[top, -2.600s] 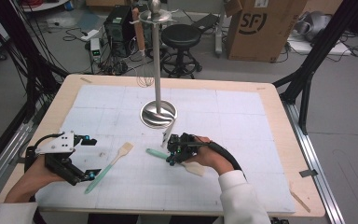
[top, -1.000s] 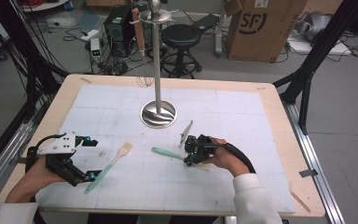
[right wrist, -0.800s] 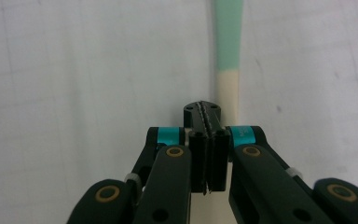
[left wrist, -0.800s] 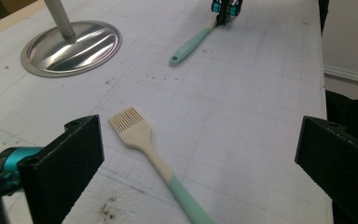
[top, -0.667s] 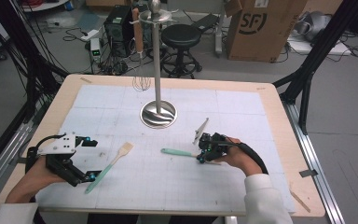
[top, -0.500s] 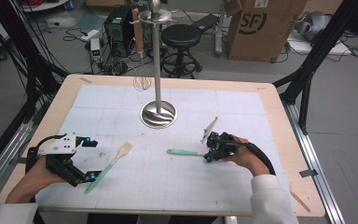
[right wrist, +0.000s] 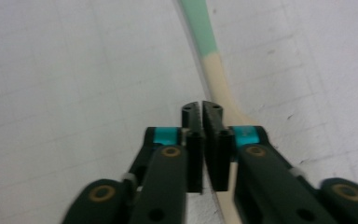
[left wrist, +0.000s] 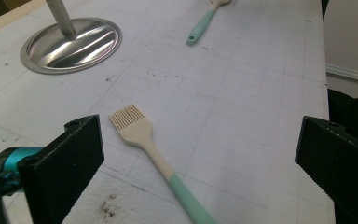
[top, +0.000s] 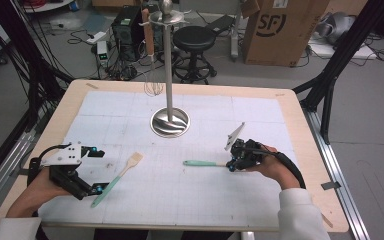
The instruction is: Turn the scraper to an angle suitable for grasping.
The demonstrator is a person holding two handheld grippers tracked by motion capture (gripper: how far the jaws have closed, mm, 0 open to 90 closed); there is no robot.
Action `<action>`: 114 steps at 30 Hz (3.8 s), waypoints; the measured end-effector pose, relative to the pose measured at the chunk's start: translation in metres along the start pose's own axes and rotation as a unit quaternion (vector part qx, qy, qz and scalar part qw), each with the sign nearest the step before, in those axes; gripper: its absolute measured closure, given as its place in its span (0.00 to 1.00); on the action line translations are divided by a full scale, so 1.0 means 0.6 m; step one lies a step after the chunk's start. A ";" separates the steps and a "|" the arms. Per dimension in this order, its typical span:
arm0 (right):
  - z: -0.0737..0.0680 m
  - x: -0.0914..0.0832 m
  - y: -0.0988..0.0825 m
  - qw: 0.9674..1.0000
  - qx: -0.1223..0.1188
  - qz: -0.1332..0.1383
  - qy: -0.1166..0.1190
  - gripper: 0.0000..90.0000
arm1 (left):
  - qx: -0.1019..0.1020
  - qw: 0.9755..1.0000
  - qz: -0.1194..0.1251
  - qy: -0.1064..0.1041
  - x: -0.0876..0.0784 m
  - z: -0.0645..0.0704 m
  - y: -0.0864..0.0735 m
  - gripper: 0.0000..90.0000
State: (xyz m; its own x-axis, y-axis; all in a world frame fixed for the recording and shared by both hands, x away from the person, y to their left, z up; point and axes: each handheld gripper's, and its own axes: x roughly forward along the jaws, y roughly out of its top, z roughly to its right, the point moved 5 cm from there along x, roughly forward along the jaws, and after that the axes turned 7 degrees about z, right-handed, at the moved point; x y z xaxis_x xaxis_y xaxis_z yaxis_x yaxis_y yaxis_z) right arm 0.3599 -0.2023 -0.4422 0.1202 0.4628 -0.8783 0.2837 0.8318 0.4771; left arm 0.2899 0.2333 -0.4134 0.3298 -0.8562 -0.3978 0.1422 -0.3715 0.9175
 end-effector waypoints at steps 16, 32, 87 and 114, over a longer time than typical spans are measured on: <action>-0.007 -0.058 0.063 0.996 -0.045 0.066 -0.045 0.00 | 0.001 1.000 0.003 0.000 -0.002 0.003 0.001 0.02; -0.001 -0.021 0.070 0.998 -0.053 0.020 -0.034 0.05 | -0.001 1.000 0.008 -0.001 -0.002 -0.003 0.003 0.02; 0.001 0.063 0.054 0.990 -0.073 -0.124 0.007 0.88 | -0.002 1.000 0.006 -0.003 0.001 -0.001 0.002 0.02; -0.008 -0.021 0.091 0.998 -0.041 0.046 -0.006 0.90 | -0.003 1.000 0.009 0.000 -0.002 -0.006 0.003 0.02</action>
State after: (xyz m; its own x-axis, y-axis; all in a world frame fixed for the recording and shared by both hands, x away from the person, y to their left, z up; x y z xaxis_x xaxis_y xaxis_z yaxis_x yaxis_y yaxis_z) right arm 0.3694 -0.1613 -0.4051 0.1534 0.5354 -0.8306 0.1923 0.8083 0.5565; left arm 0.2932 0.2348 -0.4115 0.3317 -0.8633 -0.3803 0.1420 -0.3529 0.9248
